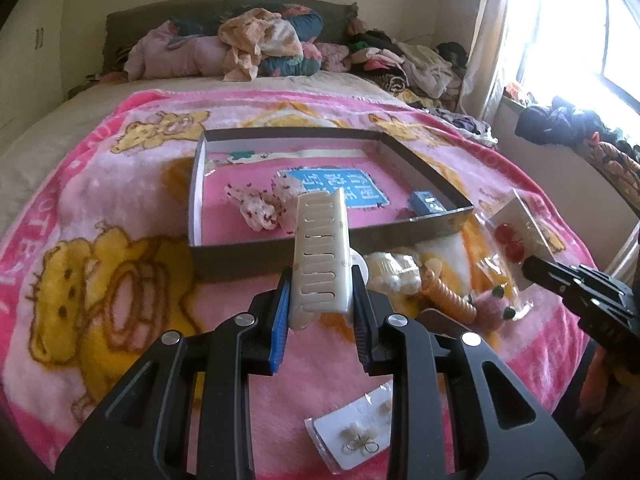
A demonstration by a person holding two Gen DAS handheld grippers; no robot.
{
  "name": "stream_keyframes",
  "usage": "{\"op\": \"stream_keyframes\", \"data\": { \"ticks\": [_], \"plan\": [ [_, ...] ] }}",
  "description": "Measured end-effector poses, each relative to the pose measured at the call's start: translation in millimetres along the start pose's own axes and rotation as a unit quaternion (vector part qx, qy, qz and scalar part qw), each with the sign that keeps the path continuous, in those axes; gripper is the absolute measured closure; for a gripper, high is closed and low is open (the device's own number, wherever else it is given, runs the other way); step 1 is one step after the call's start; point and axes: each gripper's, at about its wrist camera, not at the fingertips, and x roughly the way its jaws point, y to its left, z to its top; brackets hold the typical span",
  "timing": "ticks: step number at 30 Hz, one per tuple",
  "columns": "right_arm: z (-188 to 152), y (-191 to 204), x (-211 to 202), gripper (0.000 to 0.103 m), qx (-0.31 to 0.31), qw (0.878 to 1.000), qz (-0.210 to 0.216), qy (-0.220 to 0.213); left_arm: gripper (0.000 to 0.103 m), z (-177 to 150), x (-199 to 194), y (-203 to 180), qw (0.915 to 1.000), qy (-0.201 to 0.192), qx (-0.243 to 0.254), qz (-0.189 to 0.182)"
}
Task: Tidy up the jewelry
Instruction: 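Place the white claw clip in the tray with the left gripper while the right drops the clear bag in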
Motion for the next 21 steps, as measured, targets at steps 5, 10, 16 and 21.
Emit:
{"op": "stream_keyframes", "data": {
  "ticks": [5, 10, 16, 21],
  "plan": [
    [11, 2, 10, 0.092, -0.005, 1.0, 0.003, 0.001, 0.084, 9, 1, 5, 0.9999, -0.009, -0.004, 0.009],
    [21, 0, 20, 0.092, -0.007, 1.0, 0.006, -0.001, 0.084, 18, 6, 10, 0.9998, -0.011, -0.012, 0.014],
    [34, -5, 30, 0.092, -0.009, 1.0, 0.004, -0.005, 0.084, 30, 18, 9, 0.9998, -0.01, -0.011, 0.015],
    [49, -13, 37, 0.092, -0.008, 1.0, -0.002, -0.014, 0.084, 40, 27, 5, 0.9998, -0.011, -0.006, 0.014]
  ]
}}
